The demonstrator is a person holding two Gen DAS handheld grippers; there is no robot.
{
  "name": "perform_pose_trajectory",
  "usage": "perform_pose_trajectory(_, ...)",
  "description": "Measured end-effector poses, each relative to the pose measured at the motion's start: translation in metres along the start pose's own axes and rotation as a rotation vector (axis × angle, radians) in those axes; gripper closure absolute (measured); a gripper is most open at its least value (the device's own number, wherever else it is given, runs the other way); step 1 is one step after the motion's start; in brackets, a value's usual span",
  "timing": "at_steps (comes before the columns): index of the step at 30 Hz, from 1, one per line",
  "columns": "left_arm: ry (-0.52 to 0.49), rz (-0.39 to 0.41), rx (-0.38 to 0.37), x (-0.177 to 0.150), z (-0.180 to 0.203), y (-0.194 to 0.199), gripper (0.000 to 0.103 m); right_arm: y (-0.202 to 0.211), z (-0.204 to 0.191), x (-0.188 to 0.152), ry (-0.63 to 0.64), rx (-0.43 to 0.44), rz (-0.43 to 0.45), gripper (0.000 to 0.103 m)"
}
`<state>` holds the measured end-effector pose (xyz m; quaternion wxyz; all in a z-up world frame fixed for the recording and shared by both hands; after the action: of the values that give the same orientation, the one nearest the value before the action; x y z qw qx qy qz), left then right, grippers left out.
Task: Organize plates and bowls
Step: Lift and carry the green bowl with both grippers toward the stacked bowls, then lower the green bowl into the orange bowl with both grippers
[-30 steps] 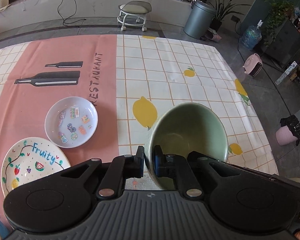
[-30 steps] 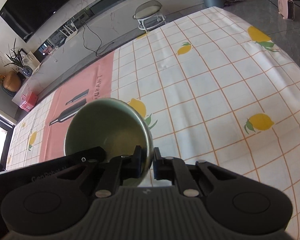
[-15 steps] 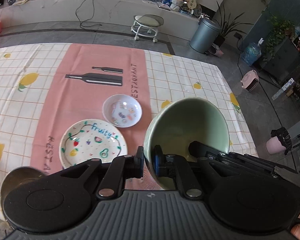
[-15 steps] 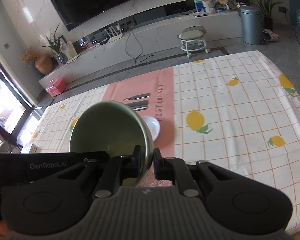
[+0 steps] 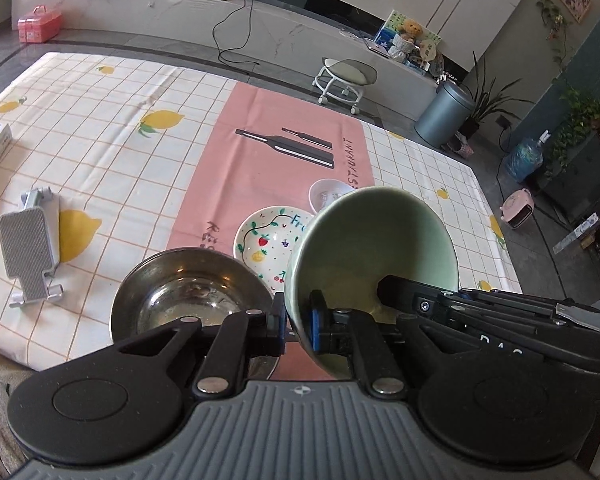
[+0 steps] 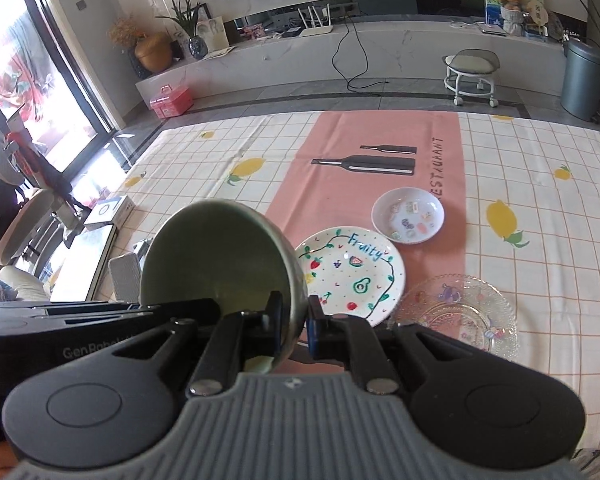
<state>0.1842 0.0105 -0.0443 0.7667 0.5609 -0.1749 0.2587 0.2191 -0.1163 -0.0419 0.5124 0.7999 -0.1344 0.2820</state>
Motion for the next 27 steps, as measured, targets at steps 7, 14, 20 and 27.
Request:
perform_pose_trajectory(7,0.010,0.006,0.037,-0.011,-0.030,0.000,0.090,-0.021,-0.028,-0.008,0.014,0.012,-0.063,0.093)
perform_pose_trajectory(14,0.037,-0.036,0.059,-0.026,-0.059,-0.010,0.090,-0.052,-0.045,-0.022,0.035,-0.008,-0.138,0.093)
perform_pose_trajectory(20,0.001,-0.070,0.121,-0.035,-0.077,-0.014,0.089,-0.077,-0.060,-0.035,0.051,-0.010,-0.203,0.093)
perform_pose_trajectory(27,-0.028,-0.061,0.124,-0.040,-0.086,-0.018,0.086,-0.098,-0.068,-0.045,0.065,-0.038,-0.239,0.093)
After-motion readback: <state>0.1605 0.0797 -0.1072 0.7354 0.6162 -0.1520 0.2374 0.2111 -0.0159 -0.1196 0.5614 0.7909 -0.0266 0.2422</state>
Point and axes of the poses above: each gripper's, at about its wrist camera, not at the fingertips, and y roughly against the way its jaws point, z to its right, x to its top, the point moved 8 cm from there along -y, roughly the way its jaws point, and after that the axes turned 4 degrees about -y, right-handed, at the moved point
